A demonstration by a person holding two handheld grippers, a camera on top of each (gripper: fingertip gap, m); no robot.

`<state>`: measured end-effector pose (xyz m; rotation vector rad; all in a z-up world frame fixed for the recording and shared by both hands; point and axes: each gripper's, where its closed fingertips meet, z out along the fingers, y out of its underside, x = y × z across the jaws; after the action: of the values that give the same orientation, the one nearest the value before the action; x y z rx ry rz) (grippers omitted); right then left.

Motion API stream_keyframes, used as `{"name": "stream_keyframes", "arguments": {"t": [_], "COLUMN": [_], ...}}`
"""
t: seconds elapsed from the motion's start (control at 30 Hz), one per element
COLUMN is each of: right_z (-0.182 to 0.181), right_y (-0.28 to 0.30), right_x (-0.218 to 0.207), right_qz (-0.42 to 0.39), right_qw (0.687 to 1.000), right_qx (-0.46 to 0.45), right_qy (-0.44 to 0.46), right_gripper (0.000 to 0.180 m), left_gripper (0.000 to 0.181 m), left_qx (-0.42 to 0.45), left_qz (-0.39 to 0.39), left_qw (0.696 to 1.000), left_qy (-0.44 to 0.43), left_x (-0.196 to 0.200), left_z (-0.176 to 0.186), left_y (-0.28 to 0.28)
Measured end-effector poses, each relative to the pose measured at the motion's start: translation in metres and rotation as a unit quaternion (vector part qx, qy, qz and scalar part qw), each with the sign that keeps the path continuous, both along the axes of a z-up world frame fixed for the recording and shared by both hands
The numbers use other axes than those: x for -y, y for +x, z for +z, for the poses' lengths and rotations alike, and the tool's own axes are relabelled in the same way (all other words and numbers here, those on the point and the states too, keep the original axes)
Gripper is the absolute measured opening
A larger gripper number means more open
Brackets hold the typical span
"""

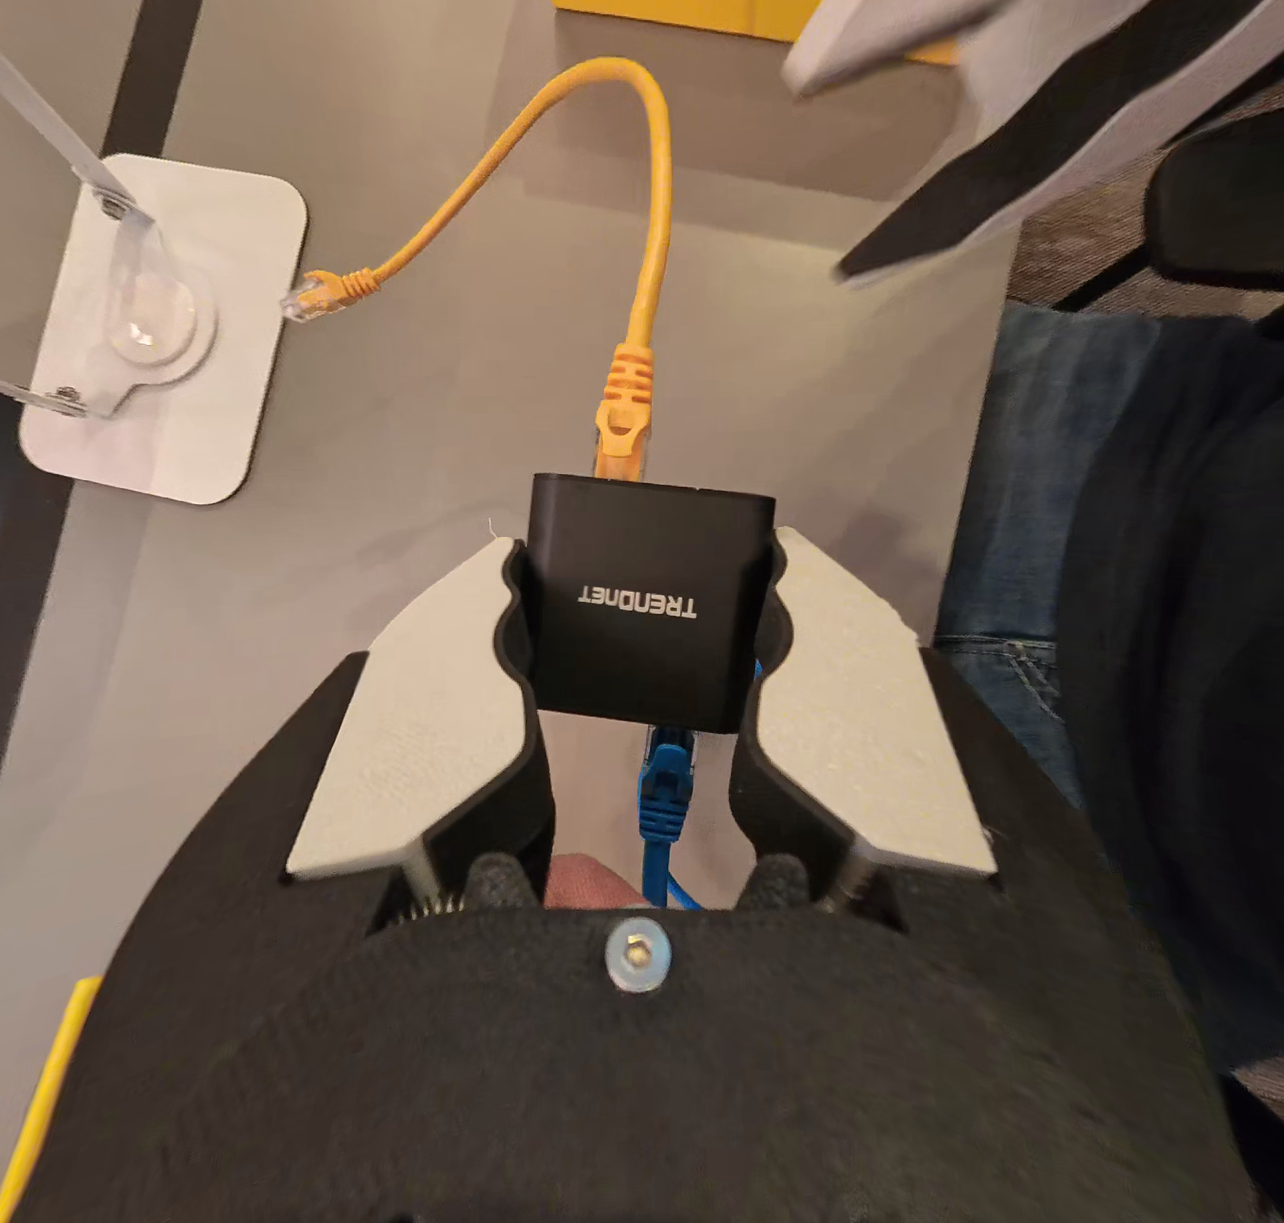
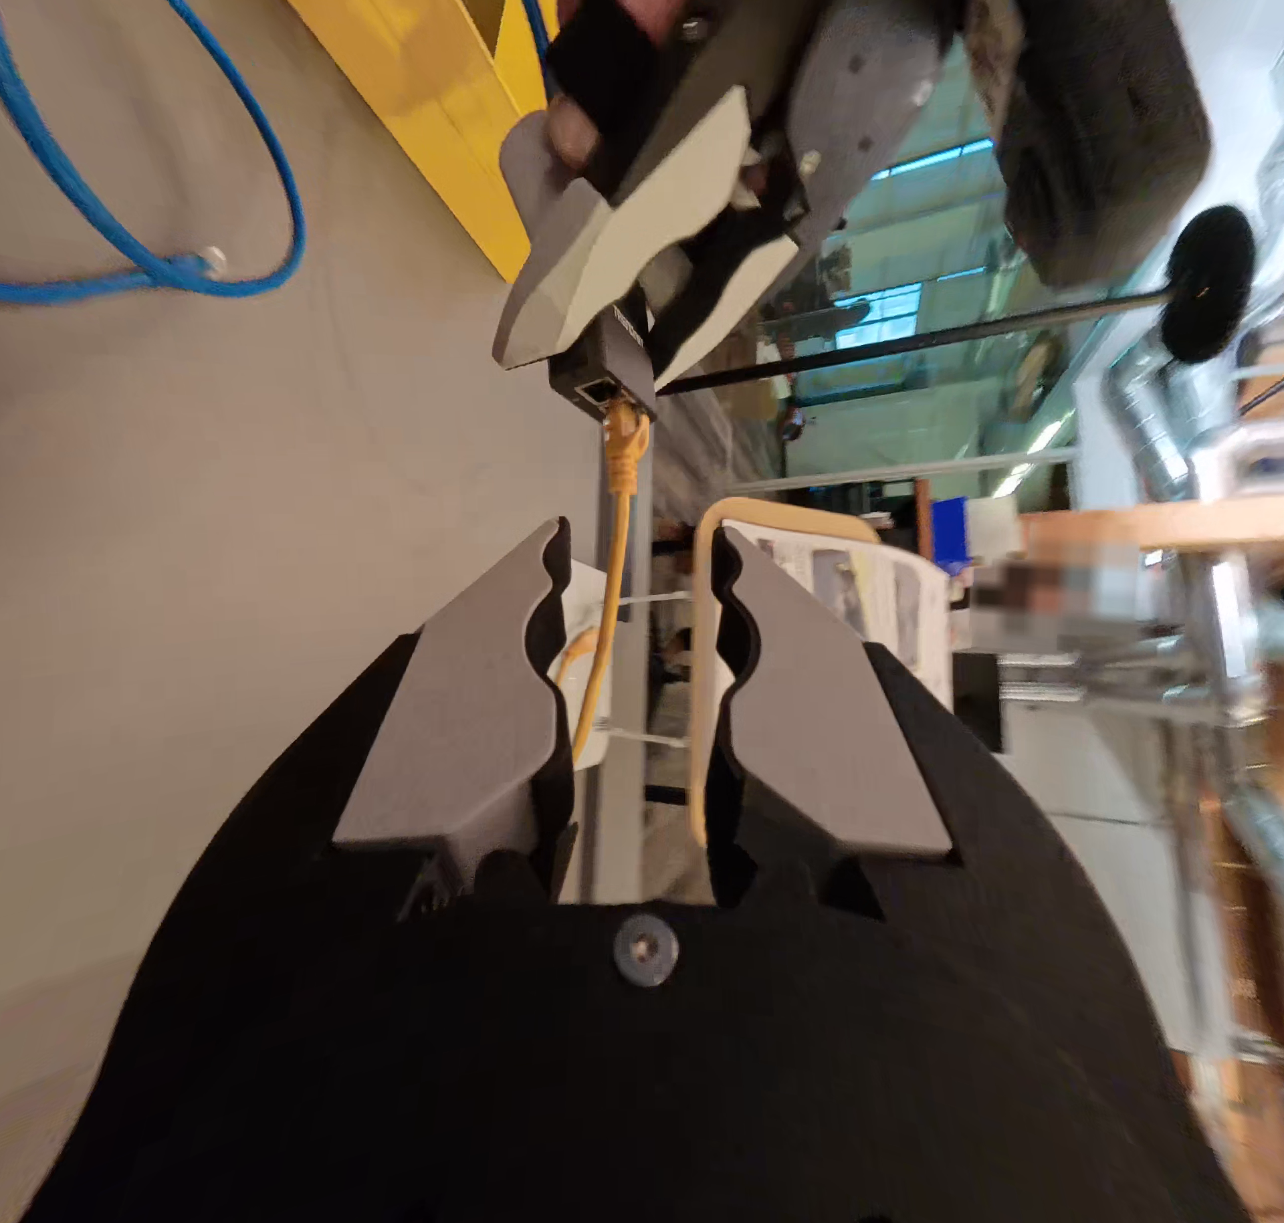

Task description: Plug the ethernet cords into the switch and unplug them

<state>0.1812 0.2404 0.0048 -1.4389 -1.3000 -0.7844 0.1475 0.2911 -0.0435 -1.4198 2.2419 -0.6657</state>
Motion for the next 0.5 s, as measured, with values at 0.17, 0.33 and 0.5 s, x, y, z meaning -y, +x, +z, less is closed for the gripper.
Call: {"name": "stream_keyframes", "arguments": {"t": [0.17,0.33,0.5], "right_z": [-0.008,-0.011,-0.014], "right_y": [-0.012,-0.012,-0.007], "right_x": [-0.028,-0.038,-0.042], "right_qz": [0.021,0.032,0.03], "right_qw": [0.997,0.995,0.996], "right_qx": [0.074,0.091,0.087], "right_qy": [0.012,0.012,0.005], "right_gripper": [0.033,0.025,0.021], "left_gripper": [0.063,0.063,0.063], "left_qx": [-0.032,-0.045,-0.055], "left_qz": [0.01,0.008,0.0], "left_qw": [0.999,0.998,0.998], "left_qy": [-0.038,-0.035,-0.042], "left_x": [0.005,0.007,0.014], "left_z": [0.005,0.008,0.012], "left_y": [0.001,0.006,0.011]}}
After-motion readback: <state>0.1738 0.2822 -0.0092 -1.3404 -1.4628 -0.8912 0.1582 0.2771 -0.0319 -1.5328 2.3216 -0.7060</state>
